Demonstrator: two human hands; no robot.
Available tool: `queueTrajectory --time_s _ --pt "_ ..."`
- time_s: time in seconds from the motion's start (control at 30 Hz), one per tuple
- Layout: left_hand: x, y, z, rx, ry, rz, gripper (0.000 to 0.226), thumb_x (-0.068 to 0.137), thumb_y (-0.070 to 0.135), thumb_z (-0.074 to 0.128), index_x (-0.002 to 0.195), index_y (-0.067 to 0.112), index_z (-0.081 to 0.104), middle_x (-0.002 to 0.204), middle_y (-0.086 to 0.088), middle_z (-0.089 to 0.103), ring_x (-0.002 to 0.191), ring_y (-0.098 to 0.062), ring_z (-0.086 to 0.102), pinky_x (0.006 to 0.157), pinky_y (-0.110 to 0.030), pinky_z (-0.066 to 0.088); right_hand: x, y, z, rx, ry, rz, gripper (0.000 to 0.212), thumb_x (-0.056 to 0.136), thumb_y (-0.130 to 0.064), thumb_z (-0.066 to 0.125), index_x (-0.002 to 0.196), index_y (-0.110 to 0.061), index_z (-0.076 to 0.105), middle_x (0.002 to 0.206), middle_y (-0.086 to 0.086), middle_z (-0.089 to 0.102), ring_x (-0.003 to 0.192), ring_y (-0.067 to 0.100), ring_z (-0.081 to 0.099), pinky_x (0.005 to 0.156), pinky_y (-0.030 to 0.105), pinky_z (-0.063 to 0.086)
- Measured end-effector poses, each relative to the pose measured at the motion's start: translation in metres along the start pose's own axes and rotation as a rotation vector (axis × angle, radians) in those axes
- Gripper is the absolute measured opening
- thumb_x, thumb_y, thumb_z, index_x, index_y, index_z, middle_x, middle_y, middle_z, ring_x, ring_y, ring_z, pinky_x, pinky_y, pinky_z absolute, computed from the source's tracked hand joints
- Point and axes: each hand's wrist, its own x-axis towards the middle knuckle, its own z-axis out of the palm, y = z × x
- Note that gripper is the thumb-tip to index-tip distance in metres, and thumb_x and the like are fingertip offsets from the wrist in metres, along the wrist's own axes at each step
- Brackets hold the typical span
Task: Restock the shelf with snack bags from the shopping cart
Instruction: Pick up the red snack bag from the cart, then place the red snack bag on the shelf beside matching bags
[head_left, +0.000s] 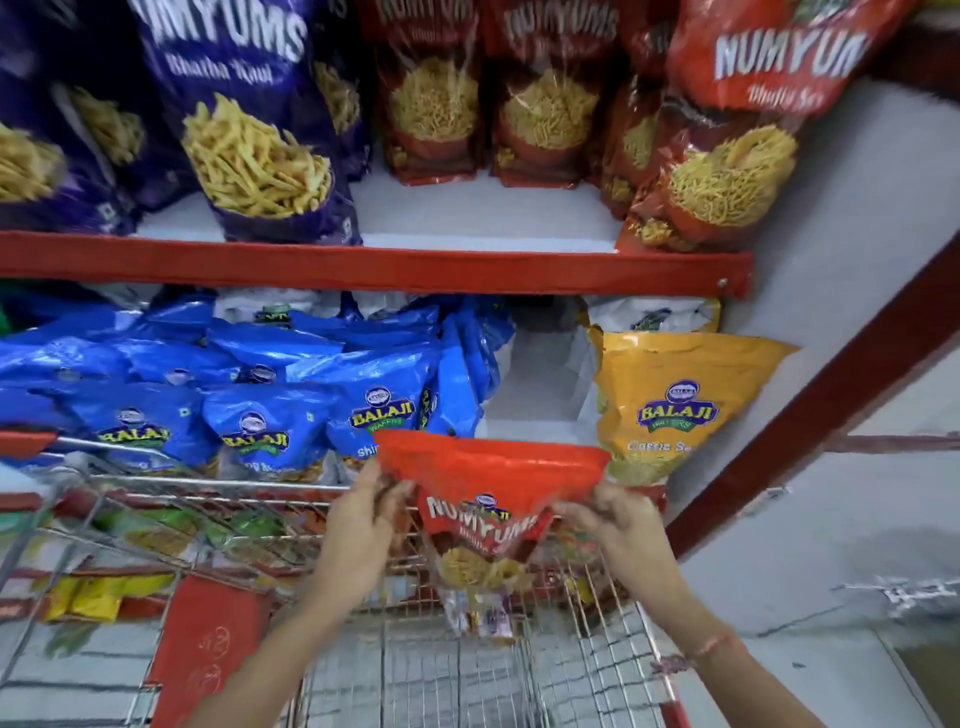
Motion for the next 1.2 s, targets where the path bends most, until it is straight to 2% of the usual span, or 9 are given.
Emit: queueTrajectory --time_s 0.07,0.17,0.4,0.5,0.63,0.7,0.83,1.0,1.2 --pt "0.006 0.023 -0.020 -0.004 0.077 0.079 0.015 0.092 0.013 0.054 0.107 0.010 0.055 0.094 0.000 0.071 0.089 -0.022 0.067 0.080 -0.028 0.051 0.005 -0.036 -0.005 0.105 -0.012 -0.072 0.035 0.078 -0.004 0.073 0.064 -0.036 0.073 0.064 -0.024 0.073 0.063 -0.009 0.066 0.062 0.004 0.050" --pt "0.020 0.060 -0.047 -0.015 0.136 0.176 0.008 0.092 0.015 0.052 0.097 0.009 0.051 0.088 0.000 0.070 0.083 -0.017 0.067 0.076 -0.040 0.050 0.017 -0.083 -0.012 0.238 0.001 -0.158 0.012 0.073 -0.022 0.072 0.081 -0.030 0.076 0.086 -0.010 0.079 0.084 0.007 0.073 0.075 0.018 0.059" --pt "0.063 0.142 -0.101 -0.245 0.223 0.328 0.017 0.092 0.023 0.054 0.077 0.022 0.045 0.066 -0.007 0.063 0.061 -0.017 0.055 0.060 -0.037 0.048 0.053 -0.177 -0.034 0.362 0.044 -0.373 0.009 0.071 -0.023 0.071 0.075 -0.015 0.072 0.078 -0.003 0.079 0.074 0.009 0.073 0.062 0.020 0.059" --pt "0.087 0.183 -0.123 -0.303 0.271 0.417 0.024 0.092 0.026 0.054 0.071 0.034 0.045 0.063 0.002 0.065 0.057 -0.008 0.056 0.051 -0.023 0.047 0.072 -0.221 -0.050 0.346 0.086 -0.472 0.019 0.070 -0.028 0.072 0.081 -0.012 0.071 0.081 0.000 0.079 0.077 0.011 0.073 0.064 0.025 0.061" --pt "0.122 0.238 -0.141 -0.407 0.304 0.465 0.027 0.090 0.029 0.055 0.067 0.038 0.044 0.082 -0.028 0.065 0.070 -0.040 0.062 0.067 -0.052 0.052 0.103 -0.271 -0.067 0.326 0.129 -0.584 0.006 0.079 -0.021 0.071 0.073 -0.023 0.071 0.075 -0.006 0.077 0.074 0.008 0.072 0.062 0.021 0.060" --pt "0.142 0.258 -0.144 -0.479 0.318 0.479 0.021 0.090 0.027 0.057 0.071 0.034 0.049 0.088 -0.035 0.064 0.071 -0.045 0.062 0.070 -0.058 0.051 0.123 -0.288 -0.075 0.328 0.175 -0.612 0.019 0.083 -0.012 0.068 0.067 -0.021 0.068 0.069 -0.009 0.075 0.069 0.004 0.070 0.058 0.020 0.059" --pt "0.183 0.287 -0.125 -0.601 0.443 0.440 0.011 0.089 0.019 0.058 0.079 0.021 0.054 0.070 -0.017 0.063 0.059 -0.025 0.055 0.057 -0.037 0.044 0.164 -0.312 -0.080 0.330 0.272 -0.596 0.018 0.085 -0.008 0.066 0.076 0.003 0.056 0.074 0.001 0.072 0.072 0.015 0.065 0.065 0.040 0.058" --pt "0.222 0.300 -0.080 -0.637 0.613 0.285 0.015 0.090 0.013 0.056 0.099 0.002 0.059 0.097 -0.025 0.069 0.090 -0.037 0.066 0.085 -0.049 0.052 0.218 -0.306 -0.068 0.269 0.411 -0.508 0.021 0.083 -0.012 0.069 0.064 -0.021 0.064 0.073 0.004 0.074 0.071 0.027 0.068 0.074 0.062 0.056" --pt "0.265 0.297 -0.051 -0.717 0.656 0.123 0.020 0.092 0.016 0.053 0.105 0.000 0.056 0.103 -0.028 0.068 0.095 -0.039 0.064 0.085 -0.044 0.049 0.274 -0.291 -0.063 0.223 0.569 -0.445 0.018 0.083 -0.017 0.070 0.072 -0.007 0.059 0.080 0.021 0.072 0.074 0.031 0.064 0.077 0.061 0.053"
